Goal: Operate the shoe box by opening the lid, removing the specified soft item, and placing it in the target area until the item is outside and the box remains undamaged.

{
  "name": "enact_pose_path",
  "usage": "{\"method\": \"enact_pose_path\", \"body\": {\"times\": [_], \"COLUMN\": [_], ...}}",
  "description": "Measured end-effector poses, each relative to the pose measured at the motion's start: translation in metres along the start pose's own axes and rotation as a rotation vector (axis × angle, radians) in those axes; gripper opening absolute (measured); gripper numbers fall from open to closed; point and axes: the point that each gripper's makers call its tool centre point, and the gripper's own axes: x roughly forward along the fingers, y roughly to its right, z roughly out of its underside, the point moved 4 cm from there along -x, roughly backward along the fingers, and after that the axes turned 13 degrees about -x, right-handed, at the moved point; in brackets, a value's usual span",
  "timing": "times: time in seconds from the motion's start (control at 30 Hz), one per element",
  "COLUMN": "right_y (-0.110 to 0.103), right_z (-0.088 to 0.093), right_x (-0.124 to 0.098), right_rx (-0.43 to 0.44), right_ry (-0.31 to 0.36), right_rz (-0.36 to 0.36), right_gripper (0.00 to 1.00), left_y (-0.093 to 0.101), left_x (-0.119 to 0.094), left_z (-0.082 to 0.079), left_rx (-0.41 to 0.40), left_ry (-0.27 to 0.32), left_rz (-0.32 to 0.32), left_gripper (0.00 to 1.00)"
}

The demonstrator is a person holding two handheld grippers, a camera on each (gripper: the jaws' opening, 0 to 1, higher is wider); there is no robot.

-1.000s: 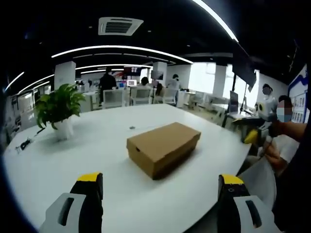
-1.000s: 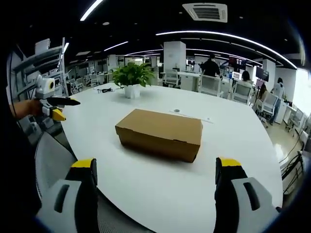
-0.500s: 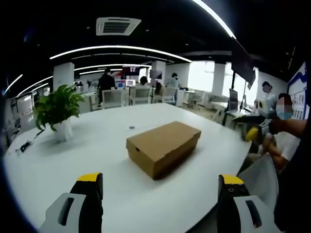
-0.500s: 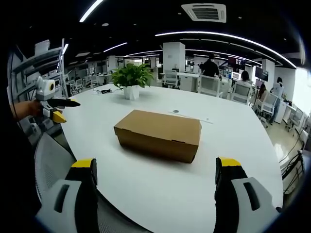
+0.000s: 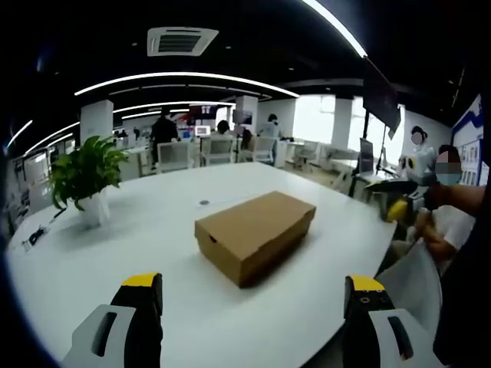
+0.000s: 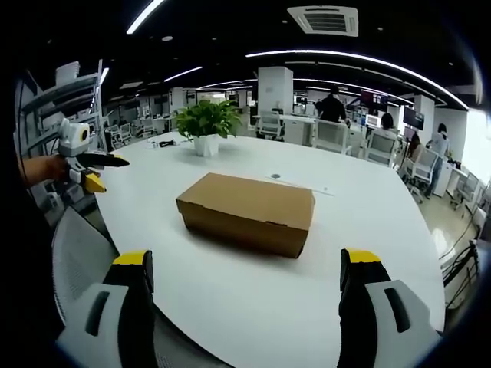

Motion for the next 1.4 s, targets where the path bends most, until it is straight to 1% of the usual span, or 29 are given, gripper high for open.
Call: {"method": "enact_pose_path", "body": {"times": [0.2, 0.33, 0.5, 0.57, 0.67, 0.7, 0.83, 0.97, 1.17, 1.3, 1.4], "right_y": [0.003, 0.008, 0.014, 0.017, 0.022, 0.023, 0.028, 0.033, 0.038, 0.042, 0.046], "right_z": [0.000, 0.002, 0.003, 0.002, 0.003, 0.003, 0.003, 0.004, 0.007, 0.009, 0.010], "right_x": [0.001, 0.003, 0.006, 0.007, 0.010, 0.011, 0.015, 0.020, 0.031, 0.038, 0.043], "right_rx": [-0.006, -0.025, -0.036, -0.040, -0.049, -0.052, -0.067, -0.079, -0.090, -0.103, -0.121], "right_ry": [-0.004, -0.008, -0.013, -0.011, -0.014, -0.014, -0.016, -0.023, -0.029, -0.030, -0.031], "right_rz": [0.000, -0.001, -0.007, -0.008, -0.014, -0.016, -0.032, -0.047, -0.073, -0.099, -0.113], "right_gripper": [0.96, 0.96, 0.96, 0.96, 0.96, 0.96, 0.96, 0.96, 0.96, 0.96, 0.96], "left_y": [-0.005, -0.004, 0.000, 0.002, 0.003, 0.006, 0.014, 0.018, 0.019, 0.014, 0.014], "left_x": [0.003, 0.009, 0.016, 0.019, 0.025, 0.028, 0.035, 0.042, 0.052, 0.056, 0.060], "left_z": [0.002, 0.007, 0.012, 0.014, 0.018, 0.018, 0.019, 0.019, 0.020, 0.020, 0.019], "left_rx": [0.006, 0.011, 0.013, 0.031, 0.042, 0.049, 0.052, 0.048, 0.051, 0.023, 0.011], "left_ry": [-0.003, -0.013, -0.025, -0.036, -0.048, -0.054, -0.064, -0.069, -0.072, -0.062, -0.049], "left_rz": [-0.011, -0.018, -0.015, -0.023, -0.013, -0.008, 0.003, 0.006, -0.020, -0.052, -0.060], "left_gripper": [1.00, 1.00, 0.99, 0.99, 0.98, 0.98, 0.98, 0.97, 0.97, 0.96, 0.96]}}
